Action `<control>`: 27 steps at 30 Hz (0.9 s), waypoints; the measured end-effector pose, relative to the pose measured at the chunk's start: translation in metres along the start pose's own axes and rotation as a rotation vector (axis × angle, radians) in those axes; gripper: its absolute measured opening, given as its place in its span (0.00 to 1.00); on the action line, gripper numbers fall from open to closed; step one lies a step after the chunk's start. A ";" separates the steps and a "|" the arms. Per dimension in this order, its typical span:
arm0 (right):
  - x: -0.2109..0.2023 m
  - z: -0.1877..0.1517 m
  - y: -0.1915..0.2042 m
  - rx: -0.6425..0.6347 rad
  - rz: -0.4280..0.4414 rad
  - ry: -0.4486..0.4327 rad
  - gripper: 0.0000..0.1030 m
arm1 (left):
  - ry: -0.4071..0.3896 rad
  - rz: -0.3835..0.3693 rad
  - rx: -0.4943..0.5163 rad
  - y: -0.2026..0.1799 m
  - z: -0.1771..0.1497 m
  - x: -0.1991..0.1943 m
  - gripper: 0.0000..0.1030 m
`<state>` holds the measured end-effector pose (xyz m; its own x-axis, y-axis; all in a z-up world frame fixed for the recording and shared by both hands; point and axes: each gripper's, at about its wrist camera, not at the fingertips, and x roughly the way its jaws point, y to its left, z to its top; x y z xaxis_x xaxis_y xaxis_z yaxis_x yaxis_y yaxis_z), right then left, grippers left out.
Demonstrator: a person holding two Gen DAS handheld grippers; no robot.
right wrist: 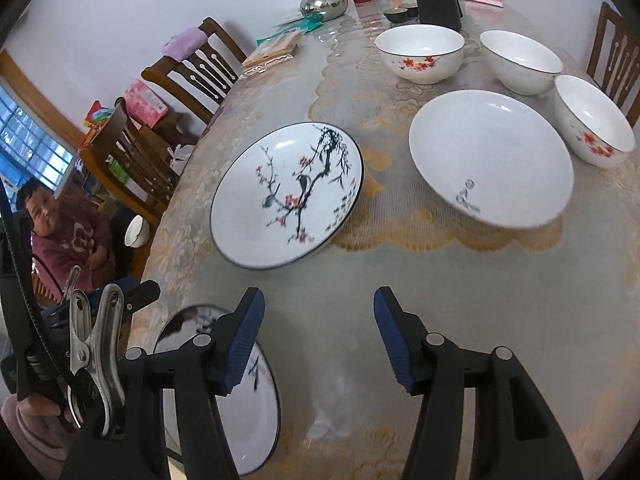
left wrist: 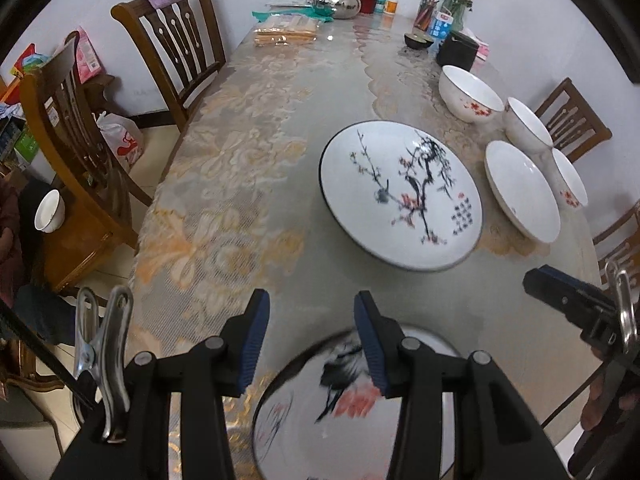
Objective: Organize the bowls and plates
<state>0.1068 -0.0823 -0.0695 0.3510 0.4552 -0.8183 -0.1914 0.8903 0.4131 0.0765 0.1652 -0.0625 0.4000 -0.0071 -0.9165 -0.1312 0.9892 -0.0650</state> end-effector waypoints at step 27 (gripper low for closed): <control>0.107 0.072 -0.028 0.016 0.087 0.069 0.42 | 0.104 0.076 -0.063 -0.011 0.086 0.104 0.45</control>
<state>0.2161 -0.0577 -0.1398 0.2695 0.5297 -0.8042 -0.2040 0.8476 0.4899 0.1975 0.1663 -0.1228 0.2907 0.0493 -0.9555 -0.2152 0.9765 -0.0151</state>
